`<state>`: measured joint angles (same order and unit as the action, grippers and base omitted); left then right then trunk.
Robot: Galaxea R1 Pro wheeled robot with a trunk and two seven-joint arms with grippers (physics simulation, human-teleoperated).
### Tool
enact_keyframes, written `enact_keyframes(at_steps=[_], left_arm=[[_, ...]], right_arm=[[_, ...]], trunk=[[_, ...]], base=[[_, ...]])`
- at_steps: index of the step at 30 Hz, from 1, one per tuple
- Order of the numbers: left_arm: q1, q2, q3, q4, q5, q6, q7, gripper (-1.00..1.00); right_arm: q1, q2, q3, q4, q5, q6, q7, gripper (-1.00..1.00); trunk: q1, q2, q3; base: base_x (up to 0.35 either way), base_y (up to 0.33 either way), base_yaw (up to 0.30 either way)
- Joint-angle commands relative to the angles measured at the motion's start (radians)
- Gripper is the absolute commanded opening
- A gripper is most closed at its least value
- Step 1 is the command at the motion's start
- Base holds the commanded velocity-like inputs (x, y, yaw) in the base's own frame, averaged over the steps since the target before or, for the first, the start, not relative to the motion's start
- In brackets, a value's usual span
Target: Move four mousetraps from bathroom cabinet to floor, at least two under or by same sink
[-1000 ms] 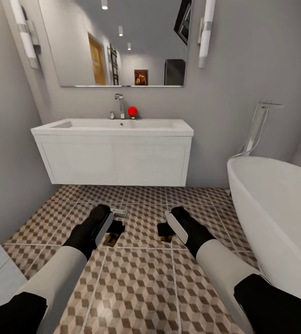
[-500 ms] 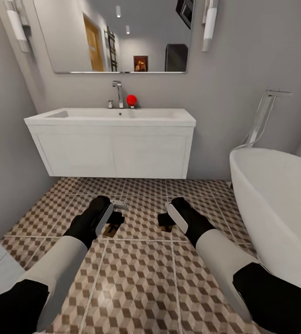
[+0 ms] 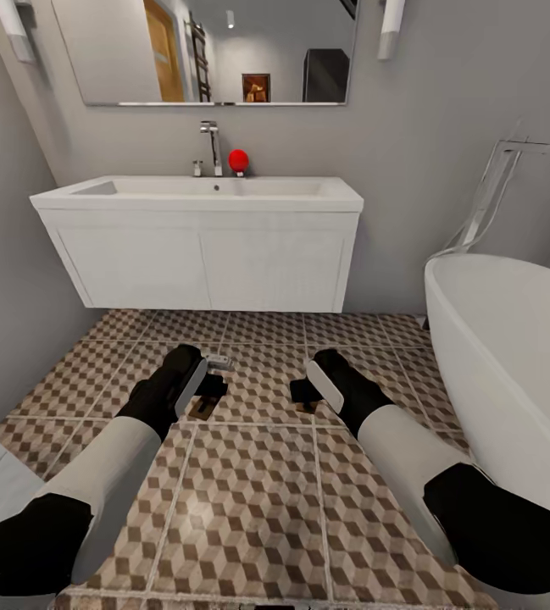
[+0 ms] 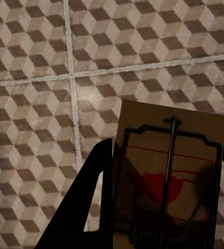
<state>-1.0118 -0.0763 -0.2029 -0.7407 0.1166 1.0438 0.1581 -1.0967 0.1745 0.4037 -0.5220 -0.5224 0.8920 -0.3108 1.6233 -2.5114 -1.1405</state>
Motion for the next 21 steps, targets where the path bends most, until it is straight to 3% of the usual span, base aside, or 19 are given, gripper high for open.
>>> enact_keyframes(at_steps=[1,21], left_arm=[[-0.002,0.000,-0.003,-0.001,0.009,0.003,0.009,-1.00],[-0.052,-0.014,-0.003,0.020,0.009,0.003,0.009,-1.00]], right_arm=[[-0.002,0.000,0.003,0.000,-0.008,0.002,-0.008,-1.00],[-0.046,0.000,0.003,0.003,-0.007,0.003,-0.008,-1.00]], trunk=[[0.000,-0.001,-0.005],[0.009,-0.005,-0.082]], base=[[0.000,0.000,0.000],[0.000,0.000,0.000]])
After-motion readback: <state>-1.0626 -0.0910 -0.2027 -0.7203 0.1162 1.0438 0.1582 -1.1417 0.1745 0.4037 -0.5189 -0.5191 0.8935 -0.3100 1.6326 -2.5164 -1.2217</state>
